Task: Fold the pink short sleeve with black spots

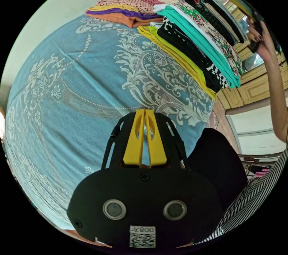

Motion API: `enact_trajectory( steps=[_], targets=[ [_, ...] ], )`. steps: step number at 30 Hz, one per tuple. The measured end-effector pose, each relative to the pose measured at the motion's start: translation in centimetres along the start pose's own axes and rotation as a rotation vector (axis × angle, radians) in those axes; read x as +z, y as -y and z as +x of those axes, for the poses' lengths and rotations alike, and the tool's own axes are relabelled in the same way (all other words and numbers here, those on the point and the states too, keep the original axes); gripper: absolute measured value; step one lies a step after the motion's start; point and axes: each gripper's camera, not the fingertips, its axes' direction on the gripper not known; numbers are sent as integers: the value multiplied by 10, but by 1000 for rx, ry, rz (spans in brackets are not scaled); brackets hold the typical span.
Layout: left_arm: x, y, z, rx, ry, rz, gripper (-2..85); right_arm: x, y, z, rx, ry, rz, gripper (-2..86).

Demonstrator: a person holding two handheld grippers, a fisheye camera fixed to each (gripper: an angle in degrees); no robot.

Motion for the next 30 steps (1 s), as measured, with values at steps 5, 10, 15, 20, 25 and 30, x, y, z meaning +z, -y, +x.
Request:
enact_trajectory(
  steps=[5, 10, 15, 20, 25, 30],
  targets=[
    [-20, -20, 0, -49, -16, 56, 2, 99, 71, 23, -16, -47, -57, 47],
    [-44, -34, 7, 10, 17, 102, 2, 203, 122, 51, 32, -94, -174, 75],
    [-71, -38, 7, 3, -4, 123, 2, 298, 154, 81, 114, -109, -296, 85],
    [-104, -35, 7, -5, -39, 138, 3, 375, 182, 102, 146, -157, -348, 90],
    [-136, -26, 12, -7, -46, 145, 4, 423, 209, 116, 158, -201, -322, 92],
    [-171, -11, 18, -12, -62, 148, 3, 476, 227, 124, 153, -231, -320, 97]
  ],
)
